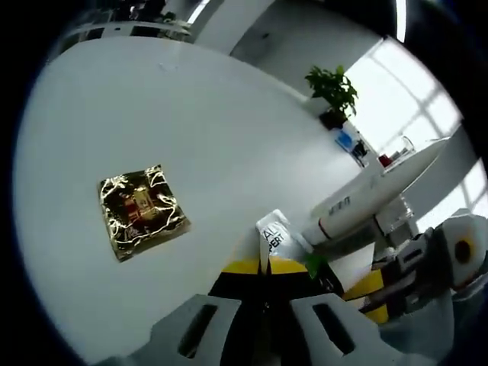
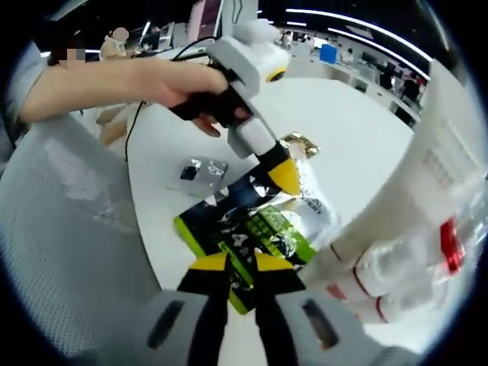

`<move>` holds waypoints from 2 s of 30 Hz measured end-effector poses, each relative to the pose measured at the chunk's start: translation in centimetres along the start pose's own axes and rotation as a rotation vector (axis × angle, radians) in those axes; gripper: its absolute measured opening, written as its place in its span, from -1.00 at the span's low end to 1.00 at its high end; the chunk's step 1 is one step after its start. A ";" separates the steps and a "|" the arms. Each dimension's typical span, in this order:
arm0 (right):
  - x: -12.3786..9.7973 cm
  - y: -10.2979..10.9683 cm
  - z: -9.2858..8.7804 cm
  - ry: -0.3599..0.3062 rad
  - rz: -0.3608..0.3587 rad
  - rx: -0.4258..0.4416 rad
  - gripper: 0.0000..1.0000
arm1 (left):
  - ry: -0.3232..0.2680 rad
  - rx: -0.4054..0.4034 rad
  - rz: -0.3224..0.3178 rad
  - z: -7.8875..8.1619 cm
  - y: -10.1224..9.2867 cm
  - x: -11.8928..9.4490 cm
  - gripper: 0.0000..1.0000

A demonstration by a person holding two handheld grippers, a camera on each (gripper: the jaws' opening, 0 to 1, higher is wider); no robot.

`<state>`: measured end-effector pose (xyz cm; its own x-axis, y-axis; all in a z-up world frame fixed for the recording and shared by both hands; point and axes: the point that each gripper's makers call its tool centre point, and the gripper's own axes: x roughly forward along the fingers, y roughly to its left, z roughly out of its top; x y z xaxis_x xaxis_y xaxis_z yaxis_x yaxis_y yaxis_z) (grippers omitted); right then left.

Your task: Arrange the skincare products in the storage area until every visible bottle or jar stands upright without overlapping.

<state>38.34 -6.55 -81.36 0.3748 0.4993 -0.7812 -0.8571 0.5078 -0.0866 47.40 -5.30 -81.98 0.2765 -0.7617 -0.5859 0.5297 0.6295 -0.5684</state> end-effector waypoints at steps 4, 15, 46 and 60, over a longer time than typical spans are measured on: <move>0.7 0.1 -0.6 0.039 0.003 -0.039 -0.70 | -0.008 0.011 0.003 0.2 0.2 0.0 -1.00; 1.5 -0.7 -0.6 0.052 -0.023 -0.066 -0.69 | -0.020 0.142 0.035 0.7 0.3 0.1 -1.00; 2.1 -1.4 -0.1 0.038 -0.030 -0.058 -0.68 | -0.087 0.239 0.115 2.6 2.0 0.6 -0.93; 2.1 -1.3 -0.2 0.035 -0.017 -0.038 -0.68 | -0.188 0.429 0.258 6.6 3.1 -3.1 -0.50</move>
<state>40.15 -6.29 -83.05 0.3774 0.4660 -0.8002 -0.8637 0.4888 -0.1227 53.50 -2.00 -78.10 0.5588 -0.6298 -0.5395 0.6951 0.7105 -0.1095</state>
